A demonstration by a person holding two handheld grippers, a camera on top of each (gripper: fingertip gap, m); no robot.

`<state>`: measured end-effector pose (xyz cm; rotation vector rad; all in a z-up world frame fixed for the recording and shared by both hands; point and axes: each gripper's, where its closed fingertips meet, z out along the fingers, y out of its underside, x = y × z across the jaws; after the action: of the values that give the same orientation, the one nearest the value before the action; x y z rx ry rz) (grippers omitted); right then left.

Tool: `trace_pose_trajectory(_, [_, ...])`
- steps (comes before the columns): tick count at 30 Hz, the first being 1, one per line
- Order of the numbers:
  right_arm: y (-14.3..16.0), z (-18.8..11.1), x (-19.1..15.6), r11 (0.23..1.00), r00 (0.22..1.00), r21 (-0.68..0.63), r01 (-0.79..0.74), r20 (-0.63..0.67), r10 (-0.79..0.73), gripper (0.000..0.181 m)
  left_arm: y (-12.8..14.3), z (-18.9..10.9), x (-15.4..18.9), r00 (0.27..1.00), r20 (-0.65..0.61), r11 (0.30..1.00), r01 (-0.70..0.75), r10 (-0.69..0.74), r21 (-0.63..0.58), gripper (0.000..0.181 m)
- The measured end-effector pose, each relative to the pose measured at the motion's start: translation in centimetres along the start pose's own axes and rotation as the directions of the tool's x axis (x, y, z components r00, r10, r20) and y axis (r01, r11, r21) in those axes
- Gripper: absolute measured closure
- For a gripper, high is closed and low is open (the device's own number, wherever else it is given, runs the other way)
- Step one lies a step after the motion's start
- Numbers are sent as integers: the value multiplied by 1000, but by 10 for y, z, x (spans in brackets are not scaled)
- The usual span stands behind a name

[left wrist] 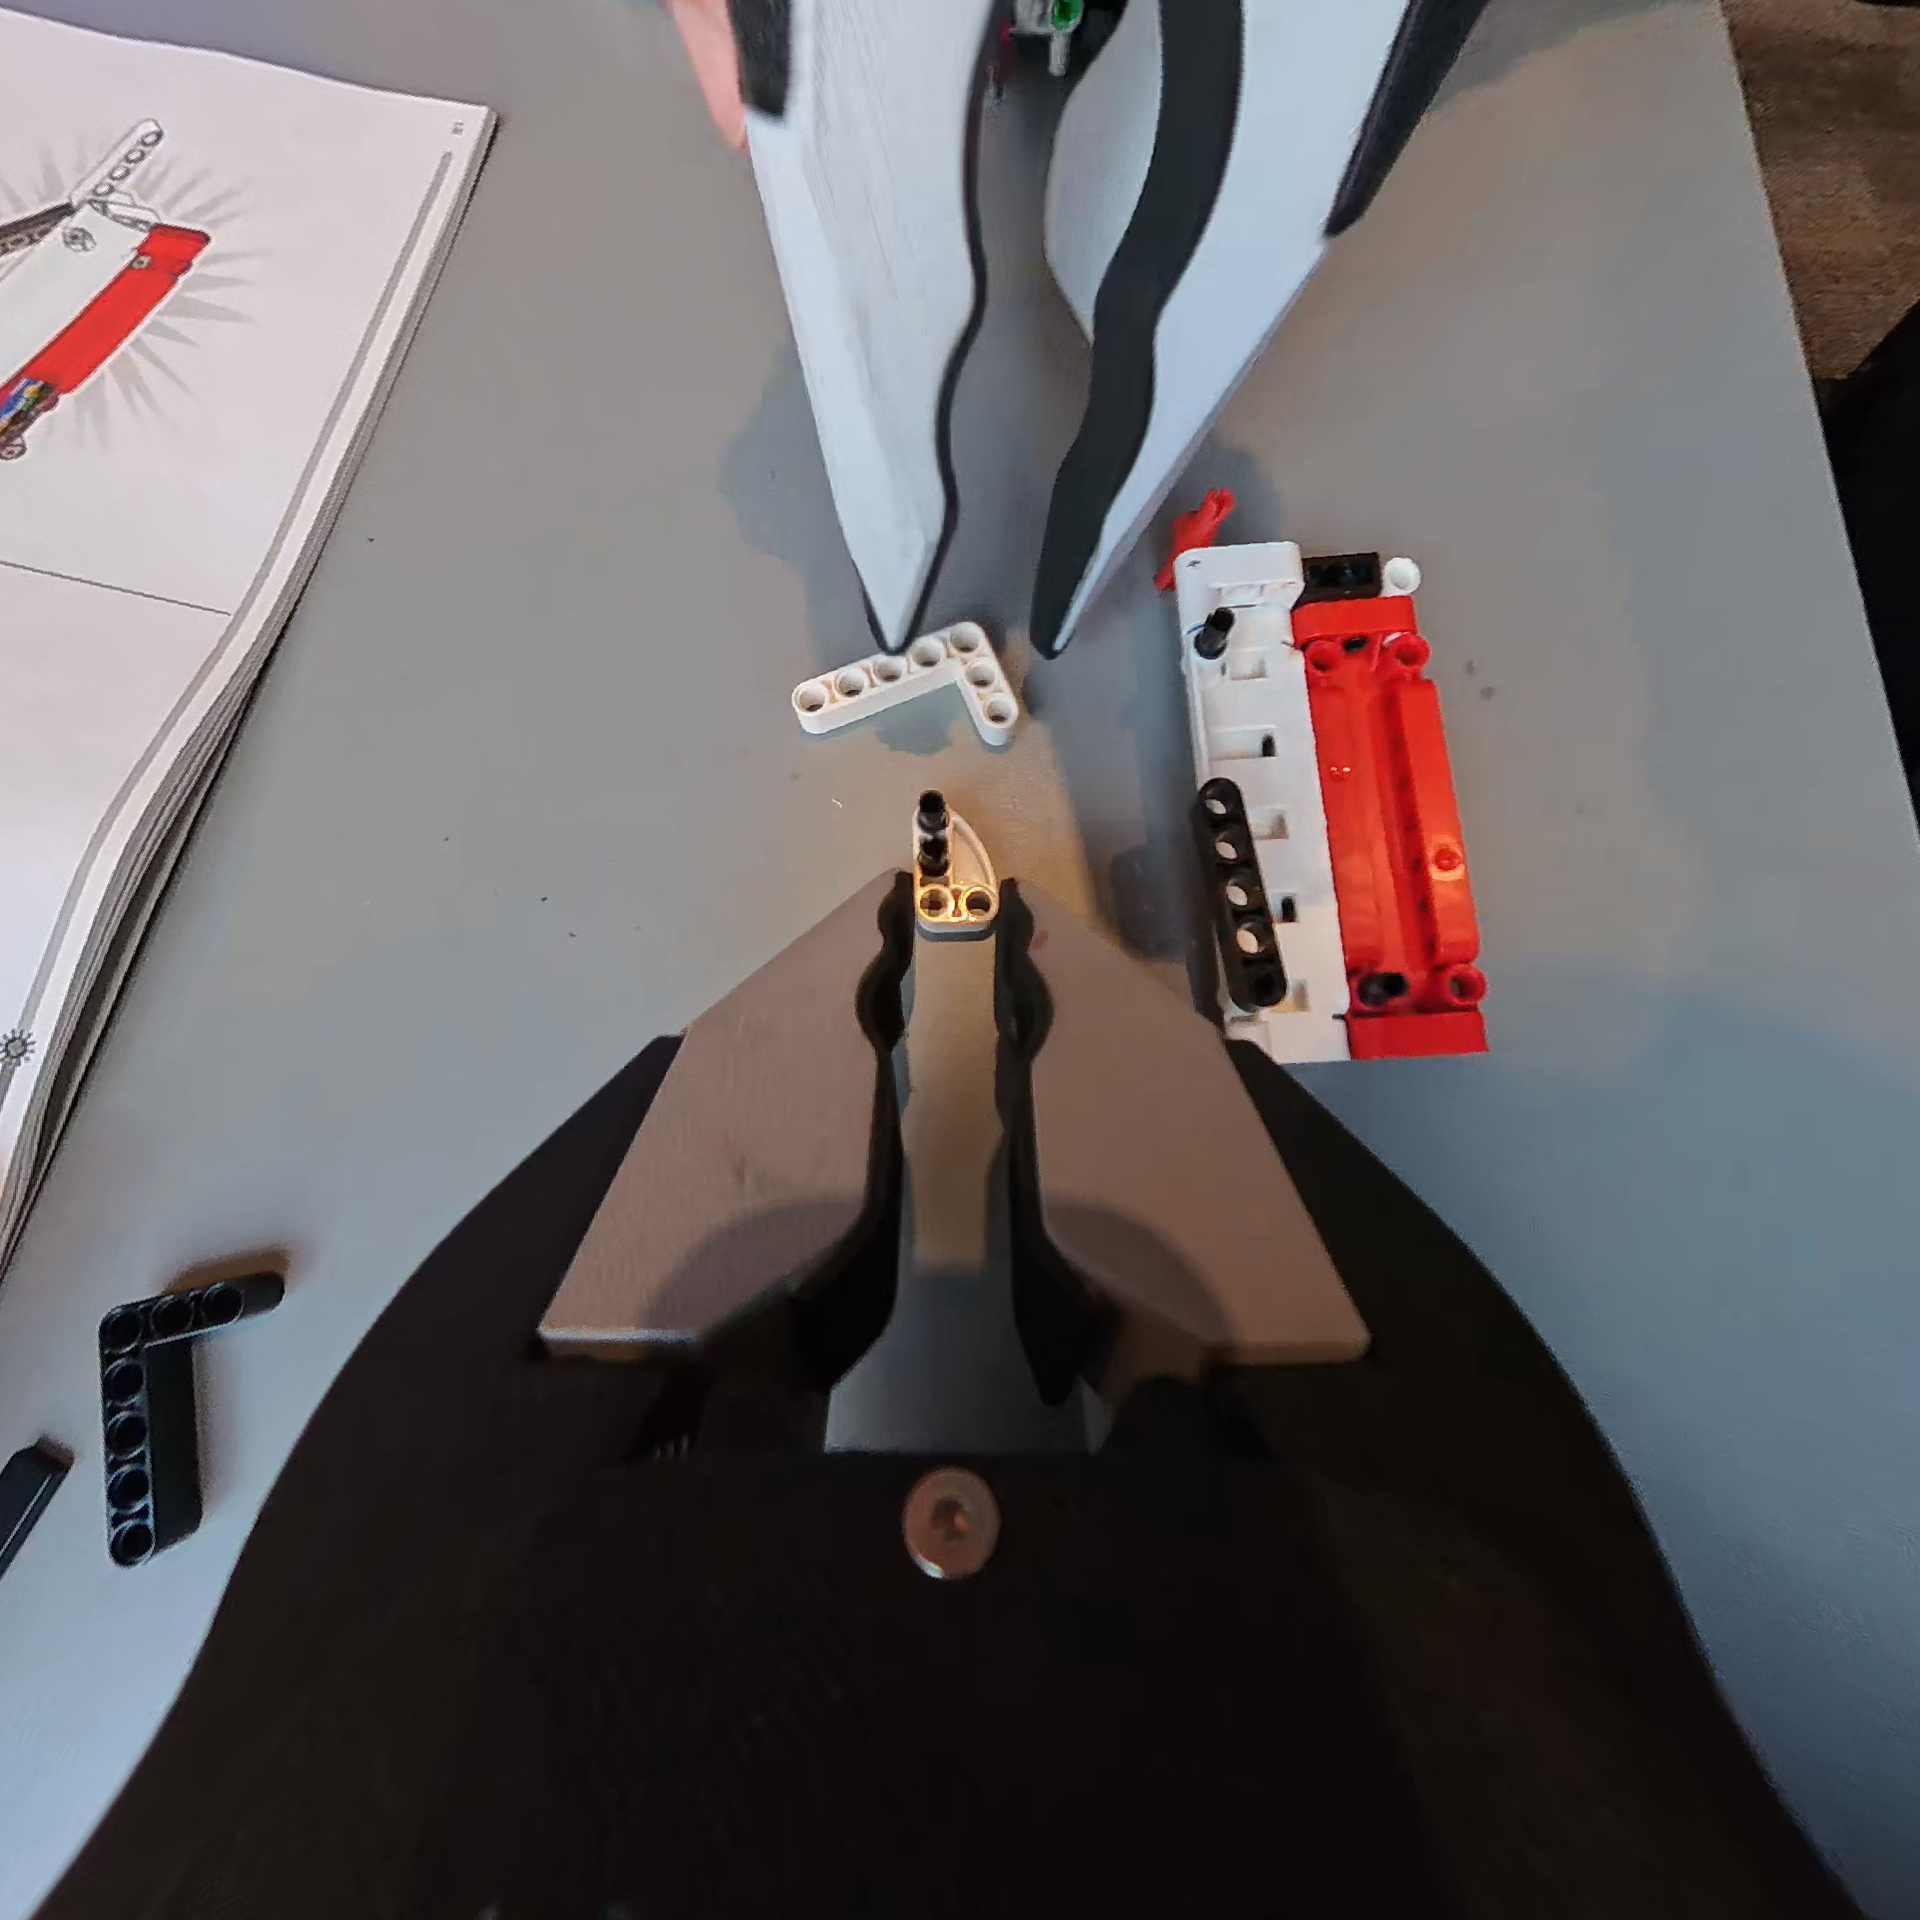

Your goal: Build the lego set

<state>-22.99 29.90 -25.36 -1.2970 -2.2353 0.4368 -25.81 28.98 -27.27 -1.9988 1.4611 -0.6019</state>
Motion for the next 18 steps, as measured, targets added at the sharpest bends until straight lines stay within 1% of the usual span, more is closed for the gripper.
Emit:
trace_pose_trajectory(3, [-1, 5, -4, 983, 984, -46, 177, 42, -175, 161, 0, 0, 1, 1000, -8, 1000, 0, 0, 15, 168])
trace_pose_trajectory(7, [3, 12, -11, 962, 960, -94, 256, 140, -241, 163, -1, 1, 3, 1000, -13, 1000, 6, -6, 28, 169])
trace_pose_trajectory(8, [6, 14, -11, 958, 957, -115, 263, 156, -244, 169, -2, 2, 4, 1000, -15, 999, 7, -7, 31, 169])
trace_pose_trajectory(9, [7, 15, -10, 960, 959, -121, 254, 160, -234, 173, -2, 2, 4, 1000, -13, 999, 5, -4, 33, 169])
trace_pose_trajectory(13, [8, 16, -7, 985, 984, -112, 132, 135, -117, 173, -2, 2, 4, 1000, -10, 999, -3, 4, 45, 169])
trace_pose_trajectory(16, [7, 14, -4, 996, 994, -74, -43, 99, 50, 174, -2, 2, 4, 1000, -13, 999, 4, -4, 47, 169])
trace_pose_trajectory(17, [7, 13, -2, 993, 990, -58, -106, 91, 111, 174, -2, 1, 2, 1000, 3, 999, 6, -6, 45, 167])
trace_pose_trajectory(18, [6, 12, -2, 986, 983, -45, -160, 87, 163, 174, -2, 1, 0, 1000, 18, 999, 11, -12, 41, 160])
